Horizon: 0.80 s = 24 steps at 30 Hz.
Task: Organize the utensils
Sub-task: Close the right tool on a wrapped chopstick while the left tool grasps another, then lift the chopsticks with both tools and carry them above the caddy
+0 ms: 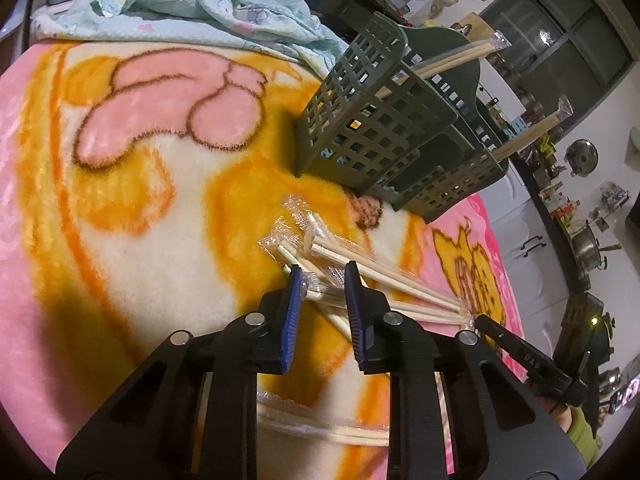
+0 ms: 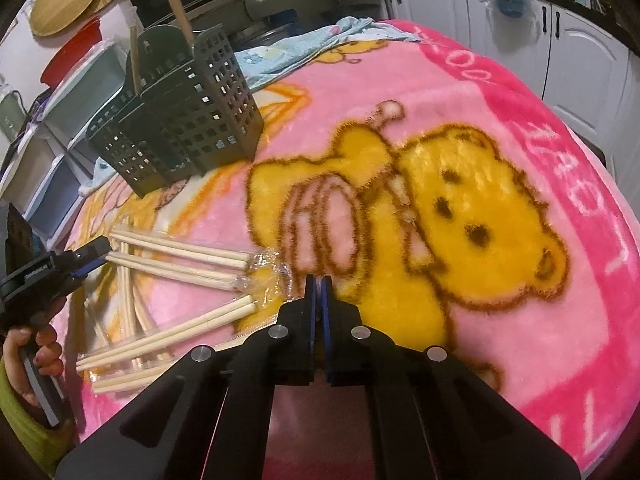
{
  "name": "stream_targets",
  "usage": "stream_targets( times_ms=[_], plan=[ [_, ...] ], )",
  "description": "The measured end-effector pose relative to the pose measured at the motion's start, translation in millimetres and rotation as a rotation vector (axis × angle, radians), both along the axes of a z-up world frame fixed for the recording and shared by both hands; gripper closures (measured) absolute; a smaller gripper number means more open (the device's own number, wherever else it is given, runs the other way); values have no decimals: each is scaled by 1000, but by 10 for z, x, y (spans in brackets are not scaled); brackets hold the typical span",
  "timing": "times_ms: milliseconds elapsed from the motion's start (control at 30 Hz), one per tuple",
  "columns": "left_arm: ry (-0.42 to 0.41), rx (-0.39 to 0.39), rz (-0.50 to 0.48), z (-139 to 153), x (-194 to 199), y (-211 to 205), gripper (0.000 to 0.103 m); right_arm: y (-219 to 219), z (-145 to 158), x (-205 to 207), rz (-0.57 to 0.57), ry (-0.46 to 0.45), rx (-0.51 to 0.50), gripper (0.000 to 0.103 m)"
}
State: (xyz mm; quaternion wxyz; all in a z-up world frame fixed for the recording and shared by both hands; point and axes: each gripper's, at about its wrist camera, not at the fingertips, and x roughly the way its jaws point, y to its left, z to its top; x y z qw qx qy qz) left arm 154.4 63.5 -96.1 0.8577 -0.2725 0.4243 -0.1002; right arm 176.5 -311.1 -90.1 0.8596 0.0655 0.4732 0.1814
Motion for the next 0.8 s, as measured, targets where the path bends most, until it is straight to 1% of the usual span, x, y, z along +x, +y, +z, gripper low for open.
stream_targets(
  times_ms=[100,400,667,800],
  plan=[
    [-21,9,-1,61,-25,7,90,9,67,-22,9,-22,0,101],
    [-78,28,-18,260,-124,20,94,121,421,-150,58,-139,-8,101],
    [-167,43,-26,601,-209,29,97,362,802,-287,148,-256,-11,101],
    [-210,58,-45,757,-236,-29,98,481,970,-340,191,-297,8,101]
  ],
)
